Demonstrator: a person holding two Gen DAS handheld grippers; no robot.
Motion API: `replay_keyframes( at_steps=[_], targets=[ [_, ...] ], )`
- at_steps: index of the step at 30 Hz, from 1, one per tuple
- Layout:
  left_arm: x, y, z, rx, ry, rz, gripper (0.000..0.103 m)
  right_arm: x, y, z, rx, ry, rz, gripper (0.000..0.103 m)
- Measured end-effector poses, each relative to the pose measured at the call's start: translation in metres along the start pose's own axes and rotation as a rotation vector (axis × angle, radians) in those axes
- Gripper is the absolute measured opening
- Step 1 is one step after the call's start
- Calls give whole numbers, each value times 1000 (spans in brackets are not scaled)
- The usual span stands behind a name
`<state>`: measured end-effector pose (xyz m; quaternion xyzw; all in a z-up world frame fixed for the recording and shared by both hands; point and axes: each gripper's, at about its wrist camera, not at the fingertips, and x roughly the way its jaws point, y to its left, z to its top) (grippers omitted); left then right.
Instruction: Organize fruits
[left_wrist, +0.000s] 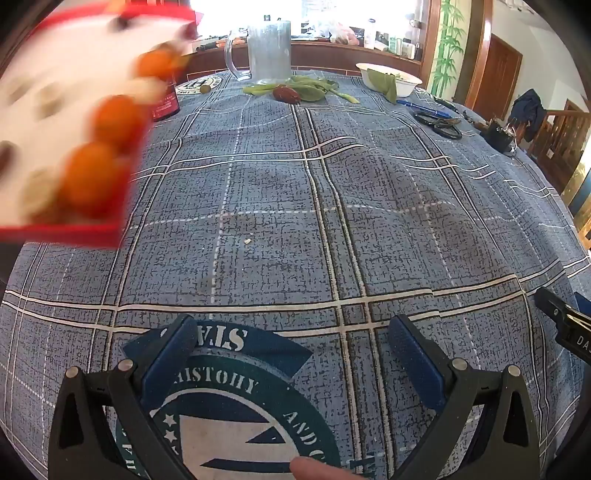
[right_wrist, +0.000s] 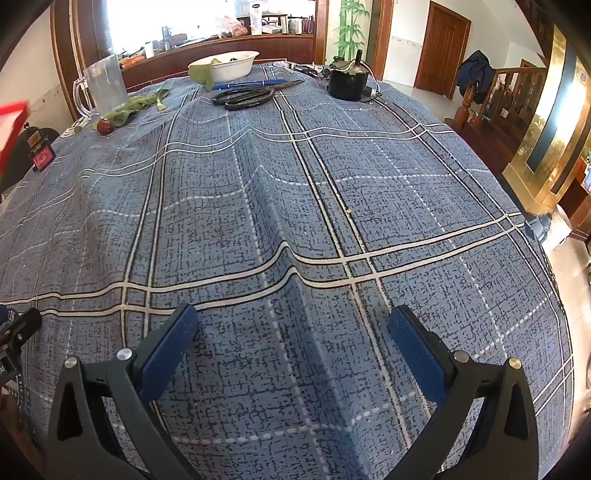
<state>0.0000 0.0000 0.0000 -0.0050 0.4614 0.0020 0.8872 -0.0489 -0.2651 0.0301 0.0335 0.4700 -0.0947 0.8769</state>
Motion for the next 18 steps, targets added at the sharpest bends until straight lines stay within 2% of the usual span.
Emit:
replay_keyframes(
  at_steps=[18],
  targets=[
    [0,0,0,0,1,0,102,1,0,2,1,2,1,103]
  ],
)
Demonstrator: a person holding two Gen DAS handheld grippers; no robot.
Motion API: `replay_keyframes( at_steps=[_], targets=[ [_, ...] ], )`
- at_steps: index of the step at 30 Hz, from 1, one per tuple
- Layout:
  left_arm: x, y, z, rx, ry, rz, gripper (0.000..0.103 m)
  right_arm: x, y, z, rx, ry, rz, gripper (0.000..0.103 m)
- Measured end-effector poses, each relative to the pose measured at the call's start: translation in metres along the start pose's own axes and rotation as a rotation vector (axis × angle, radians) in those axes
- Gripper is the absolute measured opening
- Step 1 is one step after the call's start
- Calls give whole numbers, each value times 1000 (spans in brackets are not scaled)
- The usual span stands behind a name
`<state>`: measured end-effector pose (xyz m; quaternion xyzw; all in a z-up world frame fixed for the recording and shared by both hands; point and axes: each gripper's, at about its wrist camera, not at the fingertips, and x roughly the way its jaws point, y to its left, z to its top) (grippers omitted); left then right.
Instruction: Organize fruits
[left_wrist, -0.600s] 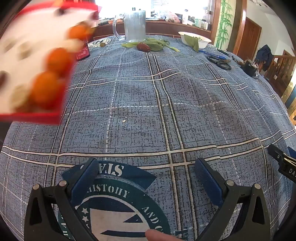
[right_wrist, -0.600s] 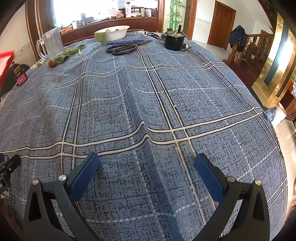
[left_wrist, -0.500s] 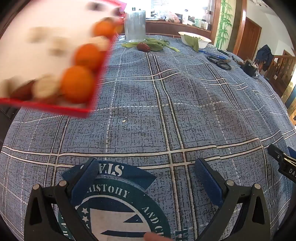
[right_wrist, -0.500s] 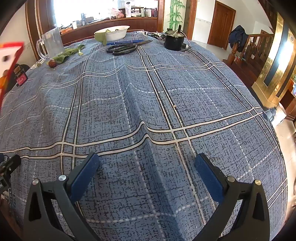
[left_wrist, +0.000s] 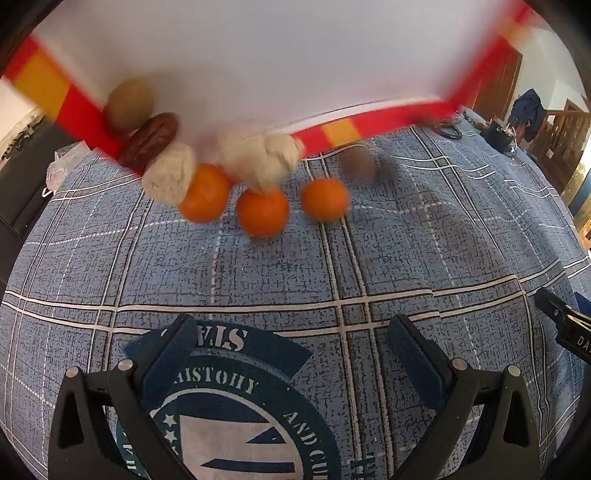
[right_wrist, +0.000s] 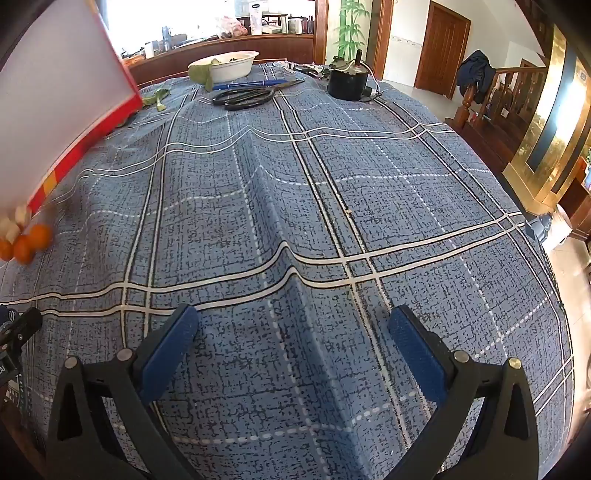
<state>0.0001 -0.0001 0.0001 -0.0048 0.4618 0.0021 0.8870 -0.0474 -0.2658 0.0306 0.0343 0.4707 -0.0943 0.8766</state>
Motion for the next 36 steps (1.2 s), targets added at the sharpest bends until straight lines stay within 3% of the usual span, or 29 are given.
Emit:
replay_keyframes(
  at_steps=[36],
  targets=[
    [-1,5,-1,0,-2,0,102,1,-1,0,1,1,0,103]
  ],
)
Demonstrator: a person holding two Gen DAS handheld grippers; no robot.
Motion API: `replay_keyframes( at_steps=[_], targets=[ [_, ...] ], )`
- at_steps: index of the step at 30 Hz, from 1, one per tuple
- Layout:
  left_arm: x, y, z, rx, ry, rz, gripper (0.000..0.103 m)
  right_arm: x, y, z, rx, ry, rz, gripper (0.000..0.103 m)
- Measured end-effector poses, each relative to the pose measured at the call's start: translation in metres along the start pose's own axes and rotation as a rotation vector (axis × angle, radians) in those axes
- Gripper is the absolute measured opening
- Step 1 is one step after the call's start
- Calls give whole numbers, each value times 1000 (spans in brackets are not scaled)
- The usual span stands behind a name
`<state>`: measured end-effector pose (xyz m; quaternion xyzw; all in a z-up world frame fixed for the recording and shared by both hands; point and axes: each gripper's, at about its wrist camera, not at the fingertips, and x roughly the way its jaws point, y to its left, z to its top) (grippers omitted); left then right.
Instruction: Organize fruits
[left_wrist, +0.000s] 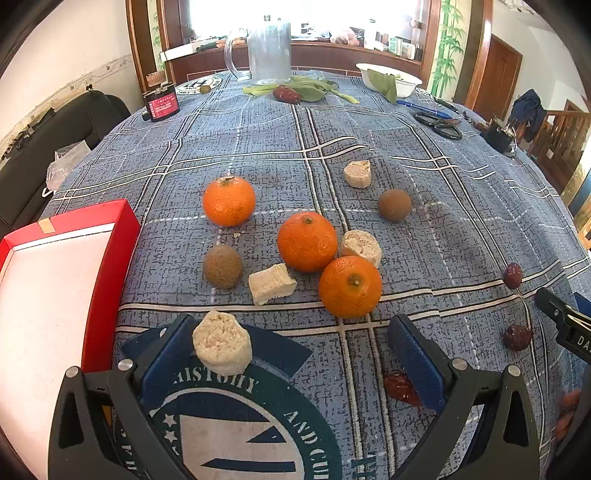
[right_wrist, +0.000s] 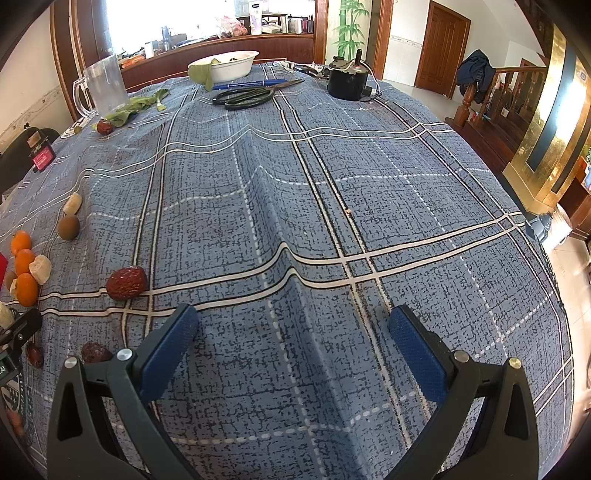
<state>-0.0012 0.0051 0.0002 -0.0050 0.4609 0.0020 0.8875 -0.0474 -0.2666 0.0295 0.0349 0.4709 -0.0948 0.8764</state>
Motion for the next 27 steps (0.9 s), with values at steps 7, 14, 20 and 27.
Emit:
replay_keyframes(
  at_steps=[7,14,20,27],
  targets=[
    [-21,4,-6,-9,-8,-6,100,-17,10,-4,41,-34,86,103],
    [-100,25,-22,-35,-213,100,101,-93,50,-20,3,-263,202,103],
    [-118,34,-27,-43,-252,98,101,-107,87,-29,-85,-293,193,103],
    [-116,37,-25,-50,-251,91,101,-111,88,-35,-110,-289,196,103]
  ],
)
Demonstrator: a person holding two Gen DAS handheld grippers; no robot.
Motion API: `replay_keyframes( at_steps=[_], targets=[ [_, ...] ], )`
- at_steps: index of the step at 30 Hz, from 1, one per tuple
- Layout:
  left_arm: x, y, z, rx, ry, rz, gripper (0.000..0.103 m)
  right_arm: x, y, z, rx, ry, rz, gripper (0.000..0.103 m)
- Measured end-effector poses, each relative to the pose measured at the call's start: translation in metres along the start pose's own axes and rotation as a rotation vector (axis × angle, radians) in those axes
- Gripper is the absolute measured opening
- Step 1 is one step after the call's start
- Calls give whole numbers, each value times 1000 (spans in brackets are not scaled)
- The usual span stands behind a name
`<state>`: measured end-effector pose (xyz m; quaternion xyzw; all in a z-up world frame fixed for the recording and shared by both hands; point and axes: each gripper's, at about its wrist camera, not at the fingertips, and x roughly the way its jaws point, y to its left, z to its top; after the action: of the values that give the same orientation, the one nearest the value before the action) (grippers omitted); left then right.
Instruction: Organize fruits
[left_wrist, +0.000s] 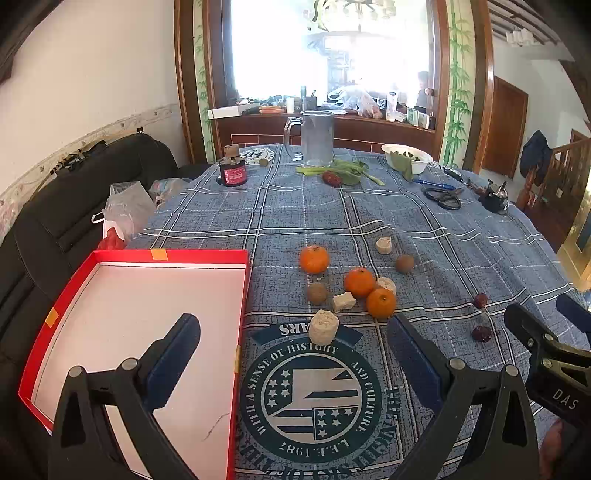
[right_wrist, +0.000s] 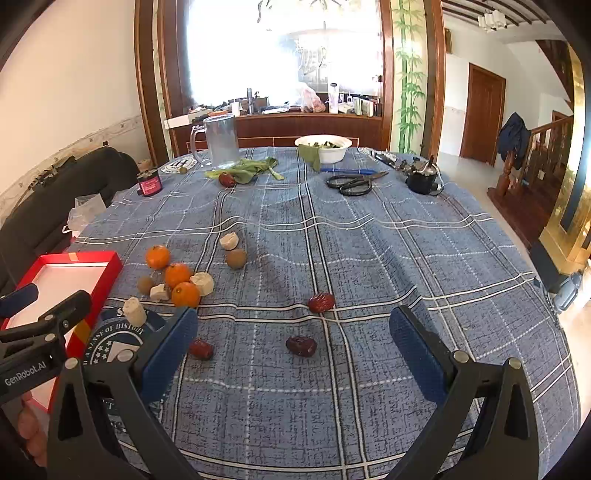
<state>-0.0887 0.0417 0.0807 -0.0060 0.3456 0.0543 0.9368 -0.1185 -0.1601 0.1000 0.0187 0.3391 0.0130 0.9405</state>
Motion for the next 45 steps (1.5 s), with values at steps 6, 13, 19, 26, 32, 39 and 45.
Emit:
replay_keyframes(
  at_steps=[6,13,19,26,32,39,45],
  targets=[
    [0,3,-4,-2,3,5,101,1,-2,-4,16,9,7,103],
    [1,3,-5,-1,8,9,101,1,-5,-5,19,12,5,103],
    [4,4,-6,0,11,14,101,1,-5,-6,19,20,12,103],
    [-3,29,-14,43,-10,103,101,12,18,-20,-104,107,95,103],
    [-14,58,-24,60,-23,178,101,28,51,-25,-191,147,149,102],
    [-10,59,-20,76,-9,148,101,66,70,-19,-227,257,193,65],
    [-6,49,-22,102,4,136,101,75,68,-24,-239,300,225,46]
  ],
)
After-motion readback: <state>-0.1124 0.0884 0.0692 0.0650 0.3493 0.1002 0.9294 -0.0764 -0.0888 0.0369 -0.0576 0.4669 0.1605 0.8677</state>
